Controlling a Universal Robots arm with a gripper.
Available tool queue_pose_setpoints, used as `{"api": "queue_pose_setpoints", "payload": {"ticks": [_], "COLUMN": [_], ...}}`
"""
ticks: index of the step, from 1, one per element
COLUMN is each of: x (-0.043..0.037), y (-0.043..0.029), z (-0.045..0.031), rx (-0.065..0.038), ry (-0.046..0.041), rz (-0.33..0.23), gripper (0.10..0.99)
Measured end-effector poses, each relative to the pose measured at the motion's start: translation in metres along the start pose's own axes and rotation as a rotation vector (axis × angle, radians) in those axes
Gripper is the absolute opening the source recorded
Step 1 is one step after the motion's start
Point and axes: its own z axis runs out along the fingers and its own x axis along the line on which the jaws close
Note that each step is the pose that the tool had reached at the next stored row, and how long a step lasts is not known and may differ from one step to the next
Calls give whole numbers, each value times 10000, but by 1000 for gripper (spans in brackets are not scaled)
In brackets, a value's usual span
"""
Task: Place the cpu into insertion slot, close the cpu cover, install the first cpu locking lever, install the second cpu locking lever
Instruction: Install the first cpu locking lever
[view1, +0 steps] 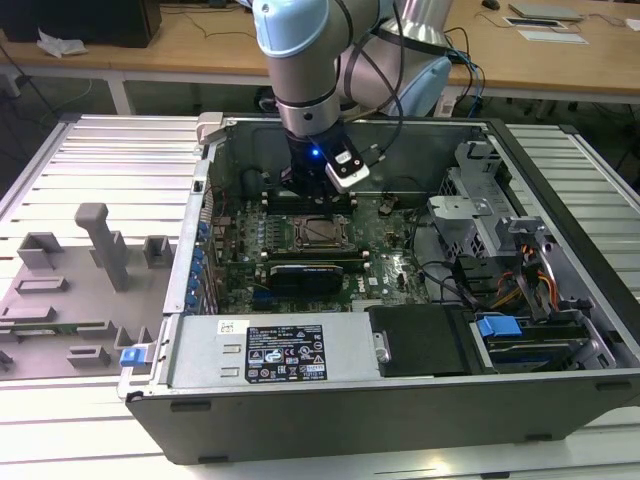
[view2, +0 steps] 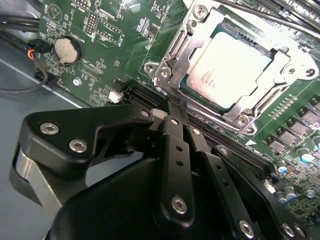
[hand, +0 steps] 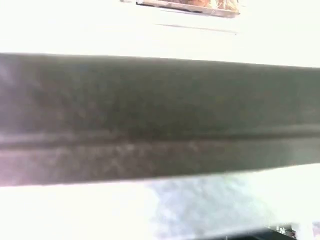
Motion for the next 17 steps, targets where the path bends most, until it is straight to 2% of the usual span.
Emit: {"api": "queue_pose_setpoints", "payload": {"ticks": [3, 7, 15, 17], "x": [-8, -29, -96, -99], "y": [4, 15, 51, 53], "z": [-38, -129, -428, -441], "rx": [105, 327, 417, 427], "ry": [-2, -8, -29, -30], "rz": [-22, -58, -49, -50], "gripper": [106, 106, 106, 106]}}
